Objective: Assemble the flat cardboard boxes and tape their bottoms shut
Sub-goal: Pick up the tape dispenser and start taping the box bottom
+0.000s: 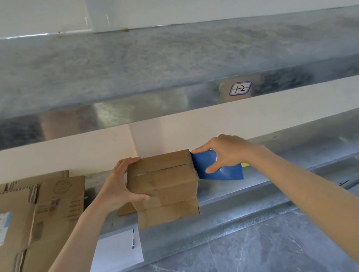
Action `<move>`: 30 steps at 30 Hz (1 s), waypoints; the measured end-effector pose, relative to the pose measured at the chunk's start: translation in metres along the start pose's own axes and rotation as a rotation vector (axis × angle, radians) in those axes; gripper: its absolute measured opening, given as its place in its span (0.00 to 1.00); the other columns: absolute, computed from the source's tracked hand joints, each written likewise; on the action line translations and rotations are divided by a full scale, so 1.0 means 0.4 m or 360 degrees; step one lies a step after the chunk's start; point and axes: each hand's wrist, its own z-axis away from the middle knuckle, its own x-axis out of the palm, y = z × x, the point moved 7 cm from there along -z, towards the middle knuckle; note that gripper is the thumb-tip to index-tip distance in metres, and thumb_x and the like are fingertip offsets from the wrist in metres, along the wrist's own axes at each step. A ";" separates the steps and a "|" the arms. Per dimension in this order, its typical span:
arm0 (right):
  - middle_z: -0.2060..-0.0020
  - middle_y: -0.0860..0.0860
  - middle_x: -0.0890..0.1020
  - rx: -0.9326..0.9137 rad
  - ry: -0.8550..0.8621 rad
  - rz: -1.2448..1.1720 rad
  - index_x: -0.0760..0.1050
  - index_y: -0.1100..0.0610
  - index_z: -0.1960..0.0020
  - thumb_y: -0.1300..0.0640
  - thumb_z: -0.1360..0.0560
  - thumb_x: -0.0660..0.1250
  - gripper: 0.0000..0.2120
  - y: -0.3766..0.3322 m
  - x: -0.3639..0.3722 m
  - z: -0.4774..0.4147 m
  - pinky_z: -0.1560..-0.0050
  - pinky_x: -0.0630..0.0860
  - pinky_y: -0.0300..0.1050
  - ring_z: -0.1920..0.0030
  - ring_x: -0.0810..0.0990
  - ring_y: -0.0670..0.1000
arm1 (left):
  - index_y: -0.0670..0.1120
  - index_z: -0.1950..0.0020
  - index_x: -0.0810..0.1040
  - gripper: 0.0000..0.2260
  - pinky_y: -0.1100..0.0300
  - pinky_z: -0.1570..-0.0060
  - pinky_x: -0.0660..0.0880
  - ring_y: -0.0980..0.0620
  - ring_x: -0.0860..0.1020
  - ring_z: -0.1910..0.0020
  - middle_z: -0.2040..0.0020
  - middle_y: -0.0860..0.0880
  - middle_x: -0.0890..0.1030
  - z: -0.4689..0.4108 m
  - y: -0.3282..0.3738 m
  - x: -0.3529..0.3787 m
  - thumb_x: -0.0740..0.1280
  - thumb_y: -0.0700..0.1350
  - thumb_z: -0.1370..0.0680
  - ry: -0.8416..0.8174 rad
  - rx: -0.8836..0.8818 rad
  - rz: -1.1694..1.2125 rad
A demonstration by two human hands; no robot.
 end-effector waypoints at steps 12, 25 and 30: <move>0.56 0.47 0.75 0.0252 0.0560 -0.0187 0.59 0.42 0.28 0.40 0.31 0.75 0.38 0.215 0.120 -0.042 0.67 0.65 0.42 0.61 0.73 0.52 | 0.53 0.26 0.64 0.46 0.46 0.33 0.72 0.53 0.69 0.32 0.31 0.54 0.67 0.032 0.015 0.004 0.84 0.48 0.39 0.0114 -0.0005 -0.0076; 0.55 0.54 0.81 0.0174 0.0543 -0.0247 0.59 0.42 0.26 0.40 0.28 0.72 0.36 0.281 0.153 -0.098 0.67 0.69 0.43 0.55 0.80 0.59 | 0.56 0.25 0.64 0.47 0.49 0.36 0.75 0.55 0.67 0.30 0.28 0.57 0.66 0.044 0.020 0.010 0.84 0.47 0.39 0.0189 -0.0049 -0.0096; 0.39 0.49 0.72 0.0161 0.0556 -0.0253 0.61 0.41 0.27 0.35 0.29 0.71 0.36 0.275 0.147 -0.097 0.44 0.73 0.55 0.42 0.72 0.56 | 0.57 0.26 0.64 0.47 0.48 0.41 0.79 0.53 0.70 0.32 0.31 0.57 0.68 0.050 0.015 0.018 0.84 0.45 0.39 0.0208 -0.0093 0.0023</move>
